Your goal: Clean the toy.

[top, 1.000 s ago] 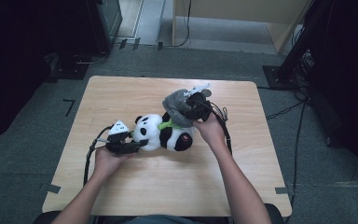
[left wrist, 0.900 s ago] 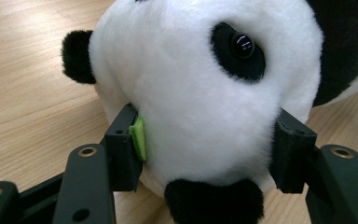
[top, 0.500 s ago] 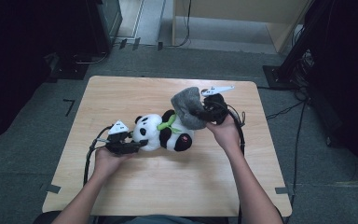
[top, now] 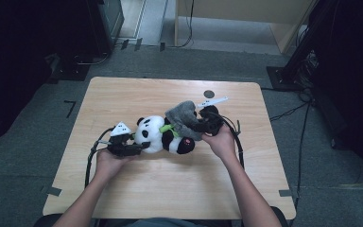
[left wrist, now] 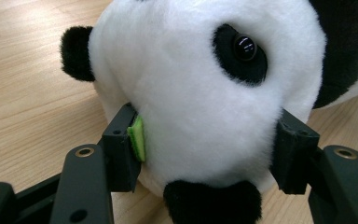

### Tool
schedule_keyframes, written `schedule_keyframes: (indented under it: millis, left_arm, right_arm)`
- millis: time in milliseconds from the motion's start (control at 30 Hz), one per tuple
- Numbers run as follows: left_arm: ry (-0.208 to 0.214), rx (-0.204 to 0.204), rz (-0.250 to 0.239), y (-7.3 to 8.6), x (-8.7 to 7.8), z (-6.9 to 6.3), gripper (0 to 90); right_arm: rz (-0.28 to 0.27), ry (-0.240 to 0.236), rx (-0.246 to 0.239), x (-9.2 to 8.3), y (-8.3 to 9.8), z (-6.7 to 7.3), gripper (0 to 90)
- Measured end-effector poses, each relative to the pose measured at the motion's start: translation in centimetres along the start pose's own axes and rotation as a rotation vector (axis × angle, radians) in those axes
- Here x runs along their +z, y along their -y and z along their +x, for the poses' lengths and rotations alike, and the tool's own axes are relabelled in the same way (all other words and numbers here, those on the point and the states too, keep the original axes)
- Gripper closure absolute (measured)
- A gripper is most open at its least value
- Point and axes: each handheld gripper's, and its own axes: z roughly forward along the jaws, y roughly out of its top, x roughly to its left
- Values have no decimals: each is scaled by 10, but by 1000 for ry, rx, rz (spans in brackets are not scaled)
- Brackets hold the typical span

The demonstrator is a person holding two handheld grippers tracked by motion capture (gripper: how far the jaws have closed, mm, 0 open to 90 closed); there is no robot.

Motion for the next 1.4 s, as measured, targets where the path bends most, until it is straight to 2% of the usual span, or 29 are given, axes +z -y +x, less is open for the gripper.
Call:
schedule_keyframes:
  millis: [167,600,867,1033,1267,1400]
  left_arm:
    - [3,-5,0,0,0,0,375]
    - [2,-5,-2,0,0,0,370]
    - [5,-24,-3,0,0,0,367]
    - [10,-30,-4,0,0,1,365]
    - [10,-31,-3,-1,0,1,363]
    - [9,-29,-3,-1,0,1,362]
  right_arm:
    - [-22,-22,30,0,9,-10,775]
    - [-38,-8,49,-4,27,-21,774]
    - [-59,-9,67,-5,38,-29,775]
    - [-27,0,92,-5,46,-38,775]
    - [-25,1,104,-2,50,-42,776]
    - [3,18,122,0,55,-47,777]
